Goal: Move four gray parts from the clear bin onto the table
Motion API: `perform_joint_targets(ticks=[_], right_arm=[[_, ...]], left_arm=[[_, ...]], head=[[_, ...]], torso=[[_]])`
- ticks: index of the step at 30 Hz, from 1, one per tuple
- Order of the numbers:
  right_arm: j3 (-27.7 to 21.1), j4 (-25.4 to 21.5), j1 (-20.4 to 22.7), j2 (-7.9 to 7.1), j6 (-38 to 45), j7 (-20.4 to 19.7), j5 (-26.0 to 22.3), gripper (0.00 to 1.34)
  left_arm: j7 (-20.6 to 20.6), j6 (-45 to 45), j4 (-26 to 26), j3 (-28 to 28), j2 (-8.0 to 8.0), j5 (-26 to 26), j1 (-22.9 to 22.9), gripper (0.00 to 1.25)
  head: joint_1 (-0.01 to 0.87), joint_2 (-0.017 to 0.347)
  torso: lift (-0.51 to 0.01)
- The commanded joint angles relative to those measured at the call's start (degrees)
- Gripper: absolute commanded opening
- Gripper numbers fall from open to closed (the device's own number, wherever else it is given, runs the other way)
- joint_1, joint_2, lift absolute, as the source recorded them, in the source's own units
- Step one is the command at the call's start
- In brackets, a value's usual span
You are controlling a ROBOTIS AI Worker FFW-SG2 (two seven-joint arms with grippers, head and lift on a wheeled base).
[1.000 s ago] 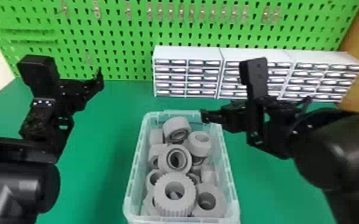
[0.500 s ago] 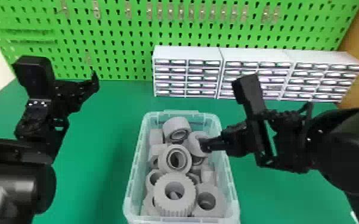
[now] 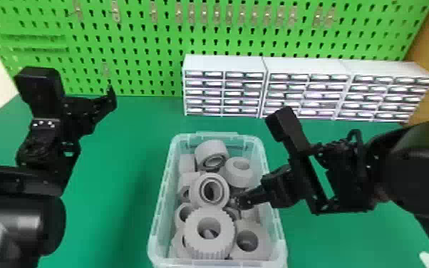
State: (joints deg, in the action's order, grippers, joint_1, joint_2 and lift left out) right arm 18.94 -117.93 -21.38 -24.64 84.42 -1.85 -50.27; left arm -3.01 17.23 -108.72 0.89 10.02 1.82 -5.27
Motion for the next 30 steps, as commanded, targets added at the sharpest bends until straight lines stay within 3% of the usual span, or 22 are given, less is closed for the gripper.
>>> perform_joint_targets(ticks=[1, 6, 11, 16, 30], right_arm=[[3.12, 2.09, -2.53, -2.17, -0.13, 0.0, -4.49, 1.11], [4.87, 3.5, -3.84, -2.87, -0.22, 0.0, -6.69, 1.11], [6.9, 7.02, -4.9, -3.4, -1.1, 0.0, -11.87, 1.1], [8.92, 7.28, -6.48, -4.1, -1.63, 0.0, -12.49, 1.1], [10.68, 7.72, -7.98, -4.1, -1.8, 0.0, -12.49, 1.1]], left_arm=[[-0.07, 0.08, 0.0, 0.07, -0.26, -0.41, -0.18, 1.15], [0.02, 0.35, 0.0, -0.01, -0.26, -0.59, -0.27, 1.15], [-0.07, 0.61, 0.0, 0.07, -0.35, -0.94, -0.35, 1.15], [-0.07, 0.7, 0.0, -0.01, -0.35, -1.11, -0.7, 1.15], [-0.15, 0.79, 0.0, -0.19, -0.44, -1.11, -0.79, 1.15]], head=[[0.686, 0.026], [0.686, 0.026], [0.686, 0.026], [0.686, 0.026], [0.686, 0.026]], torso=[[-0.05], [-0.05], [-0.05], [-0.05], [-0.05]])
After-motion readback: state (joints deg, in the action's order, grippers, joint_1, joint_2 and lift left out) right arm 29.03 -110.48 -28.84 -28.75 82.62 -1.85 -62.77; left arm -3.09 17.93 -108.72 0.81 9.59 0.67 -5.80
